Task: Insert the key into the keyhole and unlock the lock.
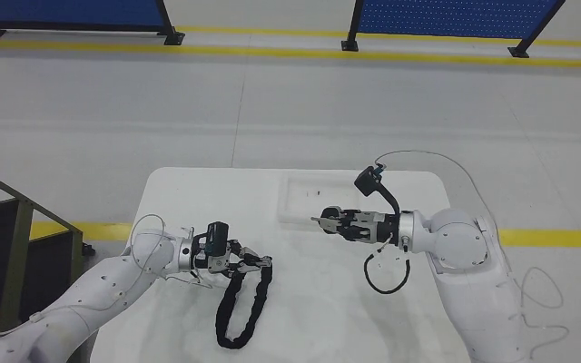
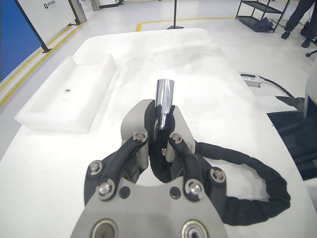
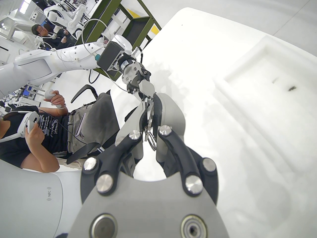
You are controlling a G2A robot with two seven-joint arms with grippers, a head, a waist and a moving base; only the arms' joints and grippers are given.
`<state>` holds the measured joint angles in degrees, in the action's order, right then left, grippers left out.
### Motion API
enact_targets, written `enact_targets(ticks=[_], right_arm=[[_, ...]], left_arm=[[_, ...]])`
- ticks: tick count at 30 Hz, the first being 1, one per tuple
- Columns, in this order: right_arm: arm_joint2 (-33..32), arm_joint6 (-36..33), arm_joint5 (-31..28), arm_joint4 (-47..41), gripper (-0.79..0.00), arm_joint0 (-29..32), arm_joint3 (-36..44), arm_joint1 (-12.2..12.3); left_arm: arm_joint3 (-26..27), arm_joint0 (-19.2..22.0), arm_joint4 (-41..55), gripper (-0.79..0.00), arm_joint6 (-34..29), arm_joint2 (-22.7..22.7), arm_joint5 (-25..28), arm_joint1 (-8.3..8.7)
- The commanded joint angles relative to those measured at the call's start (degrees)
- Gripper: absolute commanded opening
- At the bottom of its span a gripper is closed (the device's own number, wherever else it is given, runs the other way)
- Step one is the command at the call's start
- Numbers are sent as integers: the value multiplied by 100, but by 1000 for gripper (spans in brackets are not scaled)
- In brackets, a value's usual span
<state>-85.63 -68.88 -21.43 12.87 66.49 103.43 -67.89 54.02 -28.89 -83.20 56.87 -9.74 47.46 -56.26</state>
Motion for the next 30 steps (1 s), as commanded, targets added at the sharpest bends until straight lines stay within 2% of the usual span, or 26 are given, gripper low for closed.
enact_targets(ticks=[1, 14, 19, 26, 30], right_arm=[[0, 0, 0, 0, -785, 0, 0, 0], [66, 112, 37, 26, -785, 80, -208, 14], [43, -351, 164, 7, -785, 38, -57, 96], [12, -1121, 825, -201, -785, 176, 925, 212], [-23, -1369, 971, -201, -785, 238, 1527, 275]], left_arm=[[2, 0, 1, -785, 0, 0, 0, 0], [2, 0, 1, -785, 0, 0, 0, 0], [369, -185, 367, -785, -15, -184, 11, 28], [1097, -97, 84, -785, 480, -262, -483, 285], [1375, 69, 104, -785, 876, -289, -879, 436]])
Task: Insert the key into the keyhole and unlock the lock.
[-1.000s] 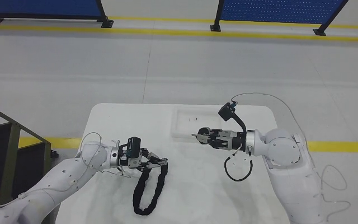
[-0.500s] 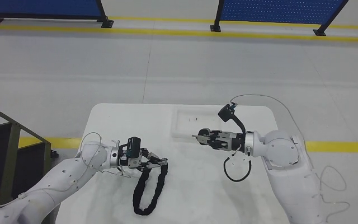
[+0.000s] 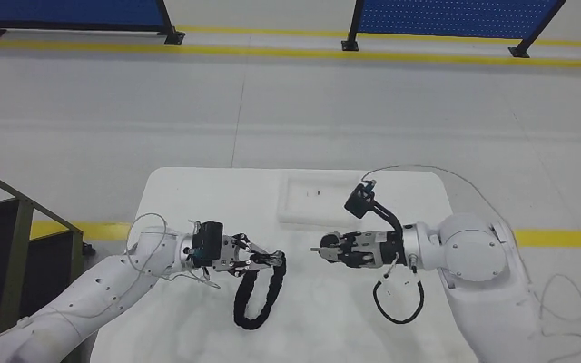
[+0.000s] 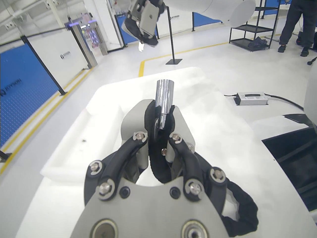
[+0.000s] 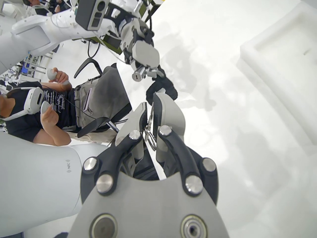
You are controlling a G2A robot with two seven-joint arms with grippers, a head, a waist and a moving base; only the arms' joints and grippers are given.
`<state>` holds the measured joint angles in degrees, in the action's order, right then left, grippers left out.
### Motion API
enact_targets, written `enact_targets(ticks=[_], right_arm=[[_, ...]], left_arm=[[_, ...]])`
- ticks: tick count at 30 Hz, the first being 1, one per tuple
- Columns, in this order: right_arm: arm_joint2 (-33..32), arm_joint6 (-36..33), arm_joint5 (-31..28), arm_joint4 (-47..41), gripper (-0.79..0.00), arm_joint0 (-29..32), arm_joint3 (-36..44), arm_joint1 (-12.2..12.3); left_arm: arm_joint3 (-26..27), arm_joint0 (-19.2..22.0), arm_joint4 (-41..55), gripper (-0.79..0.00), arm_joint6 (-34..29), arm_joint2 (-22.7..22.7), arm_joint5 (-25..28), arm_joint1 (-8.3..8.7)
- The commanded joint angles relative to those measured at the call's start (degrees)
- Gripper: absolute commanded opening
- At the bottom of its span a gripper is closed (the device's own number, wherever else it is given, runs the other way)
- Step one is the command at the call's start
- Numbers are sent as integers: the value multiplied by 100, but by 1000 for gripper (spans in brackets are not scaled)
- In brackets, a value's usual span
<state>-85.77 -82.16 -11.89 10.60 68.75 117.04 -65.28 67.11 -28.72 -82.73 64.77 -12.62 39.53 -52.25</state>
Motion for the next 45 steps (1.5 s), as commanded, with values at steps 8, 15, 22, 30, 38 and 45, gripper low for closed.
enact_targets(ticks=[8, 15, 22, 30, 38, 45], right_arm=[[-91, -177, 239, 240, -785, 100, 1113, 126], [-91, -31, 363, 510, -785, 39, 1177, 163], [-91, -31, 363, 510, -785, 39, 1177, 163], [-48, 217, 403, 485, -785, 160, 1284, 173], [255, 42, 599, 590, -785, -94, 1761, 242], [926, -214, 871, 1615, -785, -714, 1761, 287]], left_arm=[[360, 456, 400, -785, 108, 181, -108, 26], [306, 519, 601, -785, 225, 288, -225, -219], [296, 511, 635, -785, 227, 288, -226, -233], [294, 388, 824, -785, 199, 205, -392, -233], [107, 79, 333, -785, 642, -57, -943, -332], [-232, 75, -391, -785, 1255, -118, -1257, -560]])
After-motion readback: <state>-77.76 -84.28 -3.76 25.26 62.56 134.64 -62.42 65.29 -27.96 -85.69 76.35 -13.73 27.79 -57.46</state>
